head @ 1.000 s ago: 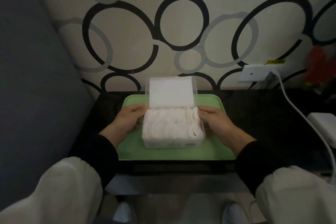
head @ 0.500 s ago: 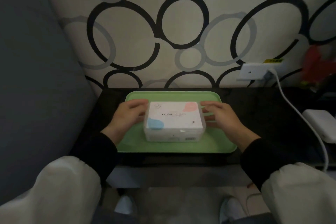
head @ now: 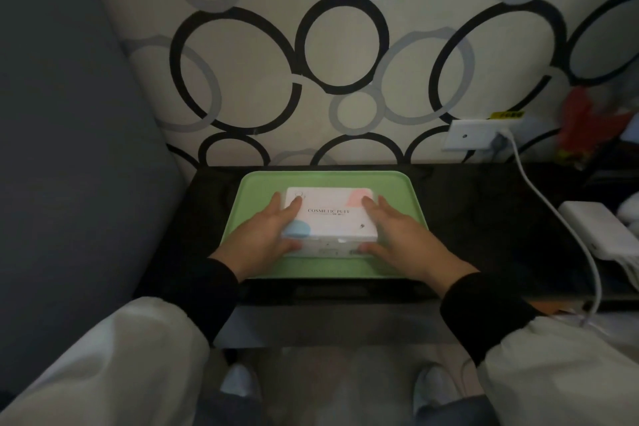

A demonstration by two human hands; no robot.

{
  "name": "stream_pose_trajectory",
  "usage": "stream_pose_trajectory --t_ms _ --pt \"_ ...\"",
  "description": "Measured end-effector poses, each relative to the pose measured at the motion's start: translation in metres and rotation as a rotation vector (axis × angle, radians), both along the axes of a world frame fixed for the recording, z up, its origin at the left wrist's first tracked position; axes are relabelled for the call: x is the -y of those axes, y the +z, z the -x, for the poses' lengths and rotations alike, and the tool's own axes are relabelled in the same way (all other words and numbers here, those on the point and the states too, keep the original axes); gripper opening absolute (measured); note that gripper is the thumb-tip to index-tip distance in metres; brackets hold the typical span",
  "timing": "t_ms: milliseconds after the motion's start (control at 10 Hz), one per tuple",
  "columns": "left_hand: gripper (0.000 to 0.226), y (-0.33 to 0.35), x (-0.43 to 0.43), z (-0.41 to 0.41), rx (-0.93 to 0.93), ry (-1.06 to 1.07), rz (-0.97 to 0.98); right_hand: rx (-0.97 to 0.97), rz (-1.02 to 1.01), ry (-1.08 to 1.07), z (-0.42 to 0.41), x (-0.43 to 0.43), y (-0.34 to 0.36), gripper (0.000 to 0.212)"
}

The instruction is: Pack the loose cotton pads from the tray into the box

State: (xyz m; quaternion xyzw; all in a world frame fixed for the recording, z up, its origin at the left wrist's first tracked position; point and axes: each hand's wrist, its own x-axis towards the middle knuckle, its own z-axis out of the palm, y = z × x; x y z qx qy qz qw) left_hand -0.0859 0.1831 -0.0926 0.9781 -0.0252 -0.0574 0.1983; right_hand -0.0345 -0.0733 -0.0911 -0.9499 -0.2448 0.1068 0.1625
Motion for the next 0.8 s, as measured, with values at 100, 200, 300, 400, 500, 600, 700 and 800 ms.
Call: stream_pose_trajectory --t_ms 100,200,300,400,500,600,700,800 --pt "0.077 -0.003 0.003 -0.002 0.01 -0.016 -0.099 0.021 0.06 -0.012 -0.003 -0.002 0.0 0.084" --pt "0.076 -0.008 0.007 -0.006 0.033 -0.028 -0.208 0.035 0.102 -0.016 -0.009 -0.005 -0.004 0.08" --pt "0.08 -0.01 0.012 -0.009 0.031 0.002 -0.192 0.016 0.073 -0.034 -0.014 -0.01 -0.009 0.079" --pt "0.095 -0.012 0.013 -0.013 0.028 0.005 -0.167 -0.016 0.024 -0.049 -0.015 -0.013 -0.011 0.085" --pt "0.102 -0.014 0.01 -0.019 0.026 0.025 -0.108 -0.018 0.024 -0.05 -0.016 -0.019 -0.012 0.096" --pt "0.103 -0.012 0.01 -0.025 0.018 0.06 -0.049 -0.001 0.028 -0.073 -0.018 -0.023 -0.01 0.101" --pt "0.101 -0.009 0.011 -0.028 0.026 0.09 -0.035 0.065 0.098 -0.114 -0.019 -0.025 -0.011 0.101" --pt "0.1 0.0 0.013 -0.025 0.02 0.121 -0.04 0.148 0.108 -0.165 -0.013 -0.027 -0.003 0.1"
